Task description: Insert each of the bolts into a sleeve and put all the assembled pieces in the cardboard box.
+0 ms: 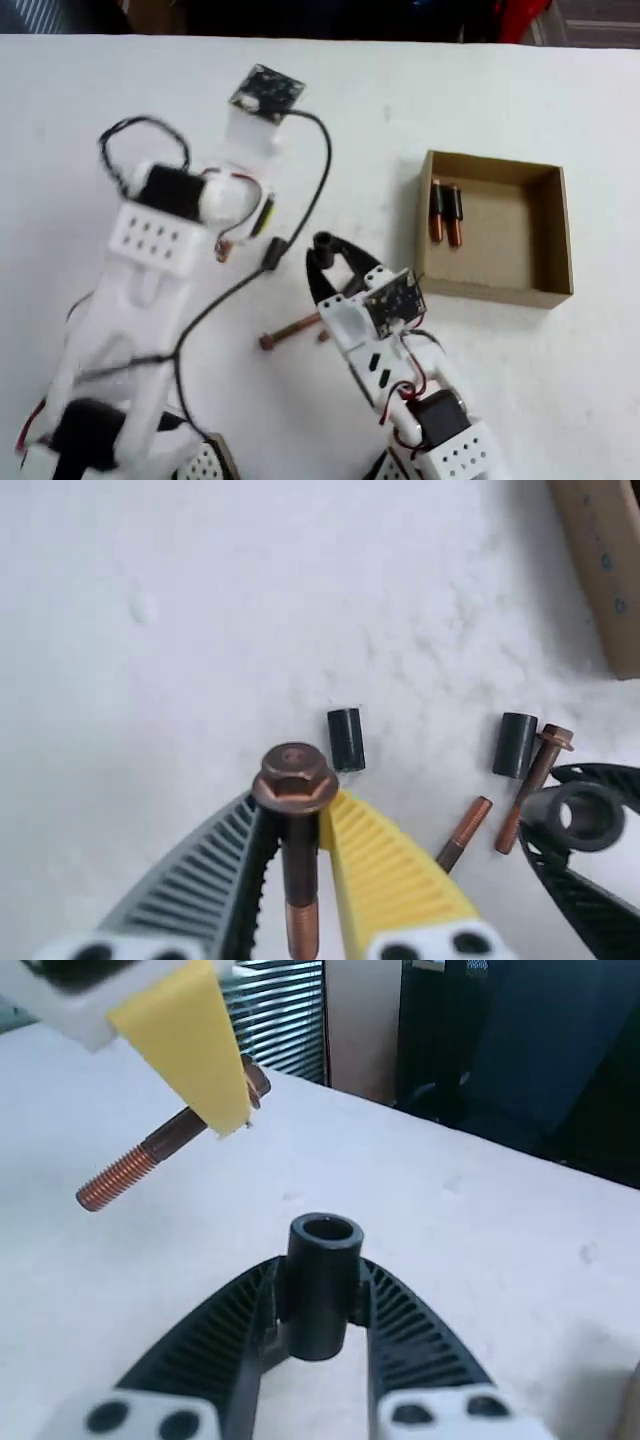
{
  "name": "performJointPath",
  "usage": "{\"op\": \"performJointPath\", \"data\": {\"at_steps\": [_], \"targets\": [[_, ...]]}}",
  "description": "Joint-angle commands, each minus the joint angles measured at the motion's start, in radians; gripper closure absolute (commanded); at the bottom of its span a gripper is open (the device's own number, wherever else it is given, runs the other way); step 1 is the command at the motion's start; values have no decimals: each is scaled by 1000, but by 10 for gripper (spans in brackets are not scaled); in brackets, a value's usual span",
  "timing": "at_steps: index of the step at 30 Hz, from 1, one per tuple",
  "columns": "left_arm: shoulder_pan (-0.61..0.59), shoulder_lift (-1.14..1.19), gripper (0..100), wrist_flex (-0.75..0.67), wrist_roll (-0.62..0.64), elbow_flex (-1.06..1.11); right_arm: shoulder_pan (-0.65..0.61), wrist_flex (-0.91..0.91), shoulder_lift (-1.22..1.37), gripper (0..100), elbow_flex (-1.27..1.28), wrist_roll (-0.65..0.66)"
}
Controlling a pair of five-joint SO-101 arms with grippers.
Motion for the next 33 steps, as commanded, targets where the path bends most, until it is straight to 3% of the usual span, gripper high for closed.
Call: {"op": "performJointPath", "data": {"at_steps": [1,12,17,25,33], "targets": [[-1,-185,980,-77,15,23,-4,-81,-12,981,9,8],[-1,-311,980,-153,26,28,-180,-125,-12,981,9,9],[13,-395,980,-186,173,37,-173,-117,-12,981,9,8],[154,-513,980,-367,166,239,-171,-116,-12,981,9,6],[163,-705,980,-637,170,486,-113,-116,-12,981,9,3]]}}
